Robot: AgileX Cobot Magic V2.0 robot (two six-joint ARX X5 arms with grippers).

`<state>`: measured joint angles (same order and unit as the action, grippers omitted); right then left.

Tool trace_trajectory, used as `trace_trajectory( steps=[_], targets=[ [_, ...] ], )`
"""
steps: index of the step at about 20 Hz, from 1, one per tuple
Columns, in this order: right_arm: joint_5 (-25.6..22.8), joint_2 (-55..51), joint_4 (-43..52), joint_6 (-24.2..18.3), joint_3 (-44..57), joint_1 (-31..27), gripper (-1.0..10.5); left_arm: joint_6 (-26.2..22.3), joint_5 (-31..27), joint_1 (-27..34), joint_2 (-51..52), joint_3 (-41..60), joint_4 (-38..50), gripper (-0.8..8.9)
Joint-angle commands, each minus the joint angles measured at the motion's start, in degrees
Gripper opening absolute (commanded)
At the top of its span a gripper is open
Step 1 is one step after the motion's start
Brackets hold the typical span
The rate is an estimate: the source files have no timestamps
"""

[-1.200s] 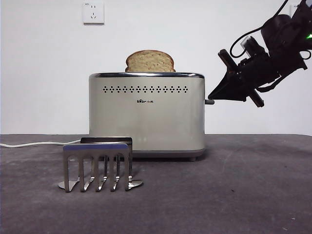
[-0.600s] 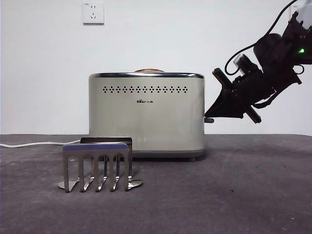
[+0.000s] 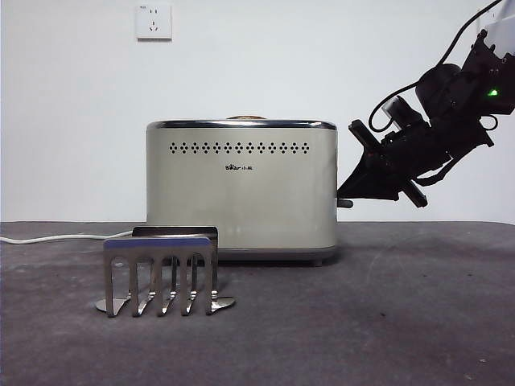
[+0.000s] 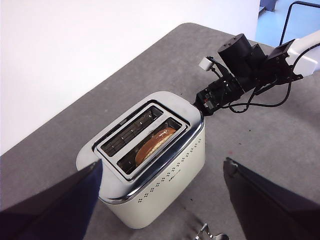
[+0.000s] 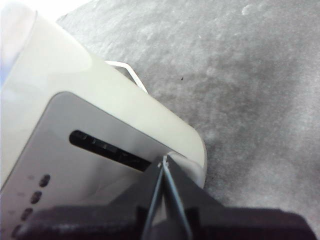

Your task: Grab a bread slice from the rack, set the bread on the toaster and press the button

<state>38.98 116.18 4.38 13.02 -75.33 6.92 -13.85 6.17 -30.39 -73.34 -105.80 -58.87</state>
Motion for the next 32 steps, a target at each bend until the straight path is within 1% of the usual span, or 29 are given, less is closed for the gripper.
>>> trace_trajectory(
  steps=[1,12,14,17,20,23,25,30,32],
  targets=[
    [-2.10,3.19,-3.54,-0.66,1.88,0.28,-0.1,0.42,0.13,-0.04,0.00,0.39,0.09,4.09],
    [-2.01,3.19,-3.32,-0.66,1.86,0.28,-0.1,0.42,0.11,-0.04,0.00,0.39,-0.13,4.09],
    [-1.42,2.43,-2.49,-0.59,1.86,0.22,-0.1,0.42,0.09,-0.04,0.00,0.39,-0.74,4.09],
    [-1.44,-2.54,-2.45,-0.44,1.81,-0.15,-0.1,0.39,0.04,-0.02,0.00,0.39,-1.62,4.09],
    [-1.44,-10.99,-3.98,0.00,1.81,-0.15,-0.1,0.37,-0.07,0.00,0.00,0.39,-1.64,4.09],
    [-1.49,-21.38,-10.29,-0.04,1.81,-0.15,-0.1,0.37,0.04,0.00,0.00,0.39,-1.73,4.09],
    [-1.33,-28.52,-17.29,-0.61,1.81,-0.07,-0.1,0.39,0.09,0.00,0.00,0.39,-2.47,4.09],
    [-1.40,-45.48,-38.27,-6.32,1.81,1.70,-0.1,0.66,0.33,0.00,0.00,0.39,-7.17,4.08],
    [-1.42,-49.62,-45.00,-8.61,1.81,2.78,-0.1,0.81,0.33,0.00,0.00,0.39,-8.59,4.08]
  ],
)
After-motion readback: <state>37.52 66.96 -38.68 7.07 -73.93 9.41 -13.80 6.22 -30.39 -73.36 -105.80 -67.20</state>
